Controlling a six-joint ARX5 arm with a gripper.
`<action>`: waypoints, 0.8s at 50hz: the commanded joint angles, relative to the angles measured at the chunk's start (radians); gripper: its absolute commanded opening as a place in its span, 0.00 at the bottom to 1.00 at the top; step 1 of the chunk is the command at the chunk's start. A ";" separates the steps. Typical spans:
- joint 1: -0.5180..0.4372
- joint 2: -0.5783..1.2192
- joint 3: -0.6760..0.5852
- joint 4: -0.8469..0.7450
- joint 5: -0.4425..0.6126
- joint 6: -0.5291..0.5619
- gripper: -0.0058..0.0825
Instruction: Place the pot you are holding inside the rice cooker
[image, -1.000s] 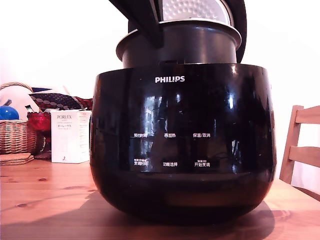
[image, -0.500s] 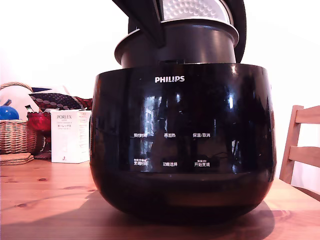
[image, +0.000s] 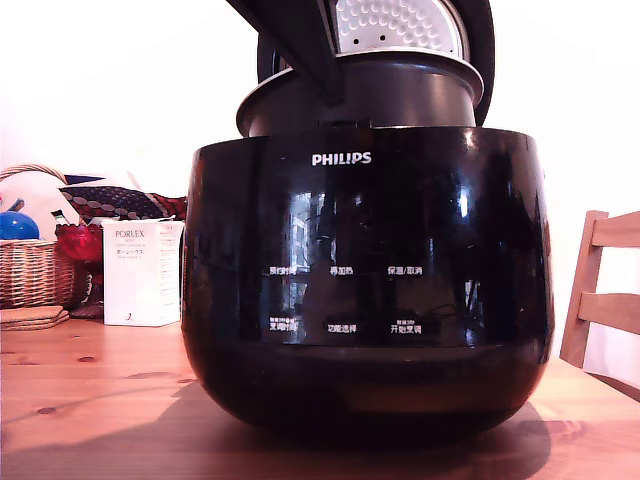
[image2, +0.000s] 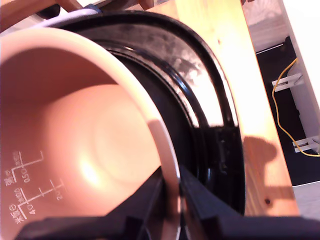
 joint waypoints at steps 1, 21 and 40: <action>-0.001 0.003 -0.001 0.066 0.001 -0.003 0.04; -0.001 -0.034 -0.039 0.102 0.062 -0.010 0.04; -0.001 -0.101 -0.152 0.200 0.068 -0.009 0.04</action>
